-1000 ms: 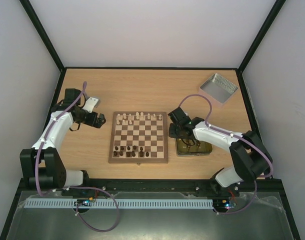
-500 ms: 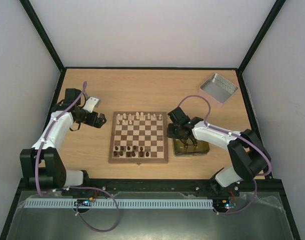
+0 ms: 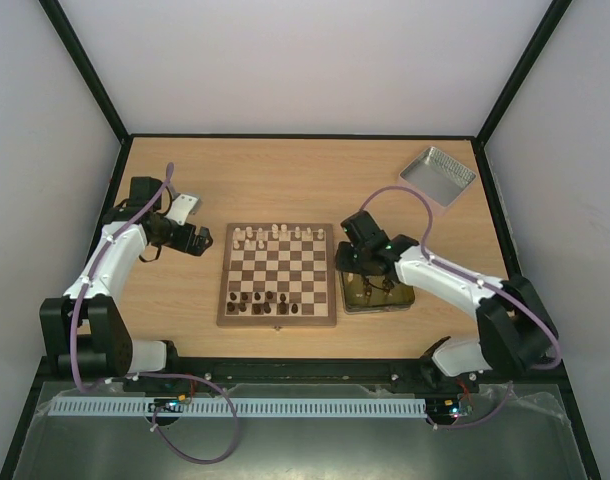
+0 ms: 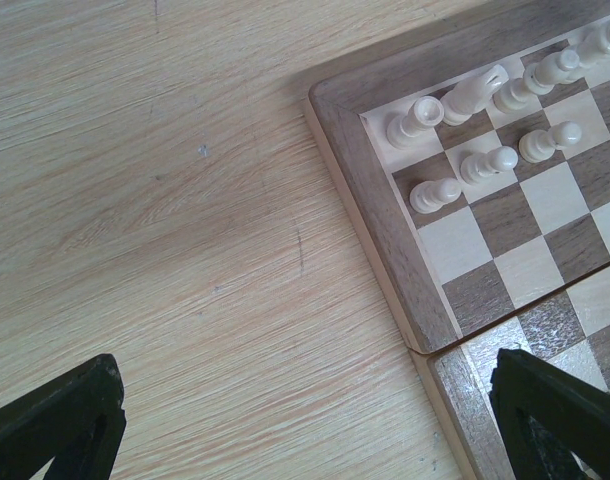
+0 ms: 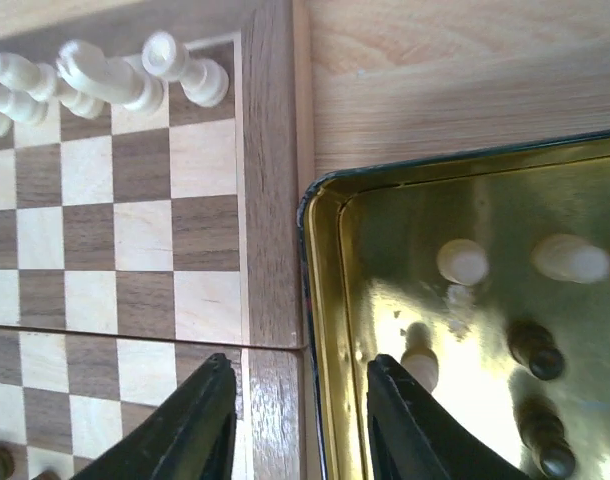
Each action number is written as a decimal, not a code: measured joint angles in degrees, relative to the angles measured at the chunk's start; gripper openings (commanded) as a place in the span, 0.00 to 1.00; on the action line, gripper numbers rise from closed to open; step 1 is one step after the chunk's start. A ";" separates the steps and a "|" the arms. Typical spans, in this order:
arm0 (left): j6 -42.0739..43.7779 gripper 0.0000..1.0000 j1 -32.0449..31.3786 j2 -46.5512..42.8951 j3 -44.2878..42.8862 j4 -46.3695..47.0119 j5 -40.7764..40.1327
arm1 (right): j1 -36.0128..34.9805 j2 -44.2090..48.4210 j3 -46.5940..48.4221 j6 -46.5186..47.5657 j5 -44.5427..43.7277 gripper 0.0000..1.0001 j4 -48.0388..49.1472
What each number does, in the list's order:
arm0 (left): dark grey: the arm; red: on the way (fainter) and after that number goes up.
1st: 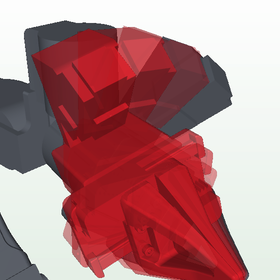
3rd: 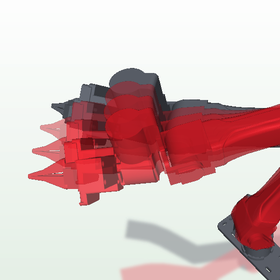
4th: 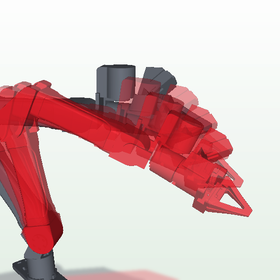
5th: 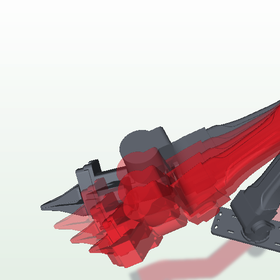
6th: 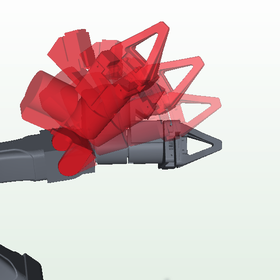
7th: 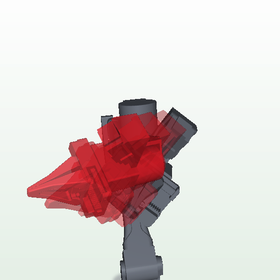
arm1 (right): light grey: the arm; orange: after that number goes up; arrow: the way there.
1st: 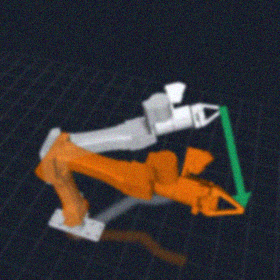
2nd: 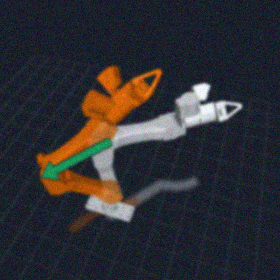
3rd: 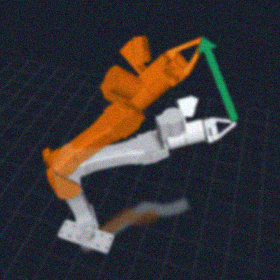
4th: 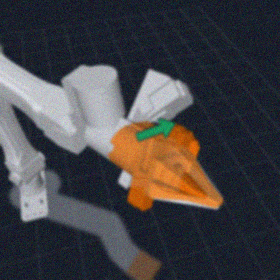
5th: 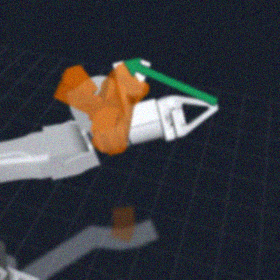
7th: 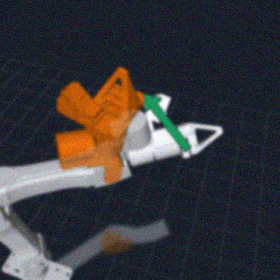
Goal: Set up the chess pieces on the board
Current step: Move the storage box to the center of the board, then pick up the chess piece from the storage box, then place the chess piece on the chessboard.
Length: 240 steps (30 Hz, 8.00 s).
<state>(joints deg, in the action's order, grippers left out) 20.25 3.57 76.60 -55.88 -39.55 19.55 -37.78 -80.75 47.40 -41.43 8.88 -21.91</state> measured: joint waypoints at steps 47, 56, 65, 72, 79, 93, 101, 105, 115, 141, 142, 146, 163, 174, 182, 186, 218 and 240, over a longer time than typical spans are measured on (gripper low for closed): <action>-1.25 0.99 0.11 -0.02 0.72 1.40 0.55 | -11.87 15.13 -13.42 -6.91 1.84 0.04 -5.97; -1.25 0.99 0.11 -0.13 0.98 1.49 0.55 | -11.98 11.78 -10.64 -6.14 -0.28 0.33 -6.40; -1.27 0.99 0.11 -0.66 1.31 1.53 0.66 | -11.85 8.79 -0.94 -3.96 -7.80 0.37 -12.37; -1.44 0.99 0.11 -0.90 1.38 1.53 1.29 | -7.26 4.63 2.14 -1.18 -7.74 0.30 -13.46; -1.49 0.99 0.20 -2.03 1.57 1.55 1.73 | -3.48 1.73 2.38 1.07 -5.79 0.22 -13.68; -1.55 0.99 0.72 -2.58 2.27 1.68 3.06 | -3.48 -0.94 2.91 2.47 -2.78 0.15 -13.46; -1.66 0.99 0.85 -2.60 2.32 1.66 3.41 | -3.48 -2.75 2.91 2.73 -1.92 0.15 -12.41; -1.66 0.99 0.85 -2.60 2.32 1.66 3.43 | -3.48 -3.87 2.86 2.97 -1.68 0.15 -11.52; -1.68 0.99 0.85 -2.58 2.32 1.66 3.58 | -2.91 -6.23 2.51 3.74 -1.42 0.14 -9.29; -1.66 0.99 0.85 -2.08 2.32 1.66 4.48 | -2.29 -8.22 1.84 4.39 -2.08 0.30 -7.65; -1.66 0.99 0.85 -2.08 2.32 1.66 4.50 | -2.29 -8.28 2.03 4.39 -2.23 0.30 -7.76; -1.66 0.99 0.85 -2.03 2.32 1.66 4.63 | -2.19 -9.09 3.04 4.42 -2.49 0.26 -7.85; -1.66 0.99 0.85 -1.81 2.32 1.64 5.86 | -2.12 -10.64 4.26 5.01 -2.93 0.20 -8.94; -1.62 0.99 0.85 -1.81 2.32 1.57 6.62 | -1.97 -13.25 8.41 6.14 -3.93 0.21 -10.71; -1.62 0.99 0.85 -1.81 2.32 1.55 7.43 | -1.97 -13.88 8.41 6.32 -3.96 0.20 -12.35; -1.60 0.99 0.85 -1.81 2.34 1.55 7.52 | -1.97 -13.88 8.44 6.58 -4.09 0.18 -12.98; -1.64 0.99 0.85 -2.05 2.49 1.66 7.98 | -1.97 -13.38 11.30 6.93 -6.56 0.03 -17.84; -1.68 0.99 0.85 -2.91 2.73 2.43 8.35 | -9.66 -28.33 49.77 6.93 -9.09 0.02 -31.32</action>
<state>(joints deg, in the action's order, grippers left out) 18.57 4.43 73.69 -53.15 -37.12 27.90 -47.44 -109.08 97.17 -34.50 -0.21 -53.23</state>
